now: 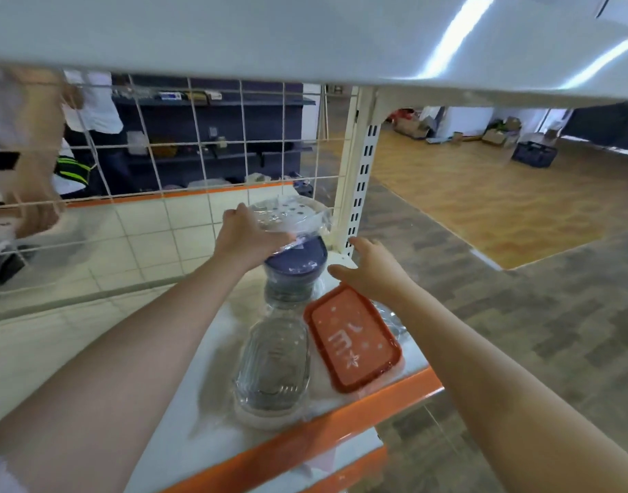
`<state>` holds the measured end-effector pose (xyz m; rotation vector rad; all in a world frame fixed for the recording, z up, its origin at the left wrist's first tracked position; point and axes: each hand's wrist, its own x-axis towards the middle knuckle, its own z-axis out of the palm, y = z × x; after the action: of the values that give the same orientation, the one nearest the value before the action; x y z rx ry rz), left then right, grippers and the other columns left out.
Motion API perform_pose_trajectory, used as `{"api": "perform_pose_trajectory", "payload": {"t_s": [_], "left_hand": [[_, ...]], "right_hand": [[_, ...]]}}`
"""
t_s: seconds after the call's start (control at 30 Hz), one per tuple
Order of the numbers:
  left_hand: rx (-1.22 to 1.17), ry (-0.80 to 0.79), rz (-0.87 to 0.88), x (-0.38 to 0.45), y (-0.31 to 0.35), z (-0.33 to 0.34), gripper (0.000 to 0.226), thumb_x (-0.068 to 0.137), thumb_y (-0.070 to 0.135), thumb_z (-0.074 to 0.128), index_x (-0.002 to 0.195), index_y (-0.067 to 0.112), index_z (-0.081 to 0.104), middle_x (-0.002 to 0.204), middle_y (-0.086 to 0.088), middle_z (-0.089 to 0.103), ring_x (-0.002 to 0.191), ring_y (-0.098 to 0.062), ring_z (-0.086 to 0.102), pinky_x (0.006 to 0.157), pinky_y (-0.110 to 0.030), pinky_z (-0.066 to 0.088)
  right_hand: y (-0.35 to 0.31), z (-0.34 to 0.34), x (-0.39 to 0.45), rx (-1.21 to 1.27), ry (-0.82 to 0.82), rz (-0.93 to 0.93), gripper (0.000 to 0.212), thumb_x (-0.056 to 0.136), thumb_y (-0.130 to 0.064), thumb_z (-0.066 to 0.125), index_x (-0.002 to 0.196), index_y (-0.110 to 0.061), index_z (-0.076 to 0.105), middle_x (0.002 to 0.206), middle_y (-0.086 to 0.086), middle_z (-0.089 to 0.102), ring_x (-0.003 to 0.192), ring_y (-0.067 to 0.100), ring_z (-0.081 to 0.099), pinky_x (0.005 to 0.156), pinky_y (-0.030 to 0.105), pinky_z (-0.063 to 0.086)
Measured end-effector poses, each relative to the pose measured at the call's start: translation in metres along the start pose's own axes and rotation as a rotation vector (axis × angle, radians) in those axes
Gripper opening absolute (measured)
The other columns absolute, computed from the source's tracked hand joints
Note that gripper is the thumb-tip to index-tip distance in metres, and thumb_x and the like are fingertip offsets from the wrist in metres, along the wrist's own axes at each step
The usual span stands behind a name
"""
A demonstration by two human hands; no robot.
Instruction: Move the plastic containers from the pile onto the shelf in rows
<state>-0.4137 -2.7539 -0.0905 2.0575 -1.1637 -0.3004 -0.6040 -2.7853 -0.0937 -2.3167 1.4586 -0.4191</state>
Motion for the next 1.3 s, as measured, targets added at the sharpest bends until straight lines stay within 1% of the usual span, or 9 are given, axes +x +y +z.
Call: {"api": "perform_pose_trajectory", "payload": {"t_s": [0.23, 0.5, 0.63, 0.77, 0.87, 0.93, 1.07, 1.17, 1.3], "left_hand": [[-0.183, 0.131, -0.029, -0.010, -0.032, -0.032, 0.071, 0.063, 0.053, 0.077, 0.114, 0.011, 0.052, 0.119, -0.006, 0.056, 0.101, -0.023, 0.056, 0.075, -0.032, 0.046], [-0.199, 0.212, -0.110, -0.037, -0.074, -0.061, 0.055, 0.071, 0.045, 0.077, 0.104, 0.009, 0.053, 0.114, -0.008, 0.058, 0.095, -0.022, 0.054, 0.064, -0.023, 0.036], [-0.307, 0.210, -0.167, -0.052, -0.086, -0.071, 0.049, 0.066, 0.049, 0.076, 0.087, 0.015, 0.049, 0.089, 0.003, 0.054, 0.079, -0.015, 0.048, 0.055, -0.020, 0.030], [-0.462, 0.200, -0.214, -0.065, -0.103, -0.075, 0.044, 0.073, 0.052, 0.072, 0.082, 0.012, 0.054, 0.079, 0.003, 0.053, 0.071, -0.014, 0.048, 0.058, -0.015, 0.034], [-0.684, 0.221, -0.306, -0.073, -0.114, -0.081, 0.058, 0.051, 0.064, 0.068, 0.078, 0.013, 0.062, 0.084, -0.003, 0.061, 0.080, -0.019, 0.057, 0.081, -0.031, 0.049], [-0.844, 0.216, -0.374, -0.077, -0.121, -0.085, 0.057, 0.055, 0.062, 0.072, 0.086, 0.015, 0.061, 0.094, -0.005, 0.064, 0.087, -0.021, 0.061, 0.091, -0.041, 0.052], [-1.048, 0.172, -0.421, -0.088, -0.132, -0.095, 0.052, 0.084, 0.051, 0.062, 0.120, 0.014, 0.055, 0.112, -0.003, 0.062, 0.093, -0.016, 0.061, 0.075, -0.035, 0.051], [-1.043, 0.130, -0.432, -0.101, -0.132, -0.105, 0.035, 0.088, 0.049, 0.057, 0.107, 0.019, 0.059, 0.097, -0.005, 0.061, 0.079, -0.016, 0.058, 0.070, -0.032, 0.050], [-1.024, -0.006, -0.386, -0.119, -0.138, -0.122, 0.028, 0.090, 0.047, 0.055, 0.103, 0.022, 0.055, 0.092, -0.001, 0.062, 0.079, -0.016, 0.057, 0.070, -0.031, 0.048]], "right_hand": [[-0.032, 0.021, 0.022, 0.006, -0.076, -0.003, 0.082, 0.078, -0.058, 0.065, 0.134, -0.005, 0.039, 0.131, 0.016, 0.046, 0.115, 0.031, 0.051, 0.087, 0.034, 0.044], [-0.065, 0.051, 0.031, -0.097, -0.083, 0.083, 0.118, 0.074, -0.072, 0.059, 0.148, 0.002, 0.005, 0.151, 0.022, 0.019, 0.137, 0.038, 0.024, 0.106, 0.042, 0.033], [-0.069, 0.058, 0.029, -0.069, -0.066, 0.110, 0.110, 0.079, -0.060, 0.063, 0.148, 0.003, 0.005, 0.152, 0.025, 0.011, 0.140, 0.040, 0.014, 0.107, 0.043, 0.032], [-0.066, 0.058, 0.023, 0.014, -0.015, 0.085, 0.092, 0.080, -0.058, 0.060, 0.145, -0.004, 0.023, 0.145, 0.022, 0.026, 0.134, 0.038, 0.022, 0.104, 0.041, 0.032], [-0.073, 0.059, 0.013, 0.087, 0.017, 0.024, 0.077, 0.080, -0.060, 0.056, 0.136, -0.011, 0.039, 0.132, 0.016, 0.042, 0.125, 0.035, 0.033, 0.099, 0.039, 0.033], [-0.084, 0.059, 0.007, 0.182, 0.031, 0.006, 0.075, 0.074, -0.065, 0.054, 0.127, -0.013, 0.048, 0.121, 0.011, 0.051, 0.116, 0.032, 0.044, 0.094, 0.036, 0.037], [-0.116, 0.062, -0.019, 0.673, -0.022, -0.018, 0.057, 0.071, -0.062, 0.056, 0.111, -0.020, 0.054, 0.101, 0.000, 0.059, 0.096, 0.021, 0.056, 0.082, 0.032, 0.046], [-0.137, 0.077, -0.043, 0.880, -0.118, -0.013, 0.046, 0.088, -0.042, 0.057, 0.126, -0.017, 0.053, 0.115, 0.004, 0.062, 0.100, 0.019, 0.058, 0.084, 0.030, 0.046], [-0.165, 0.100, -0.074, 1.018, -0.211, 0.047, 0.059, 0.072, -0.049, 0.058, 0.126, -0.026, 0.049, 0.110, 0.001, 0.061, 0.099, 0.018, 0.058, 0.088, 0.034, 0.045]]}}
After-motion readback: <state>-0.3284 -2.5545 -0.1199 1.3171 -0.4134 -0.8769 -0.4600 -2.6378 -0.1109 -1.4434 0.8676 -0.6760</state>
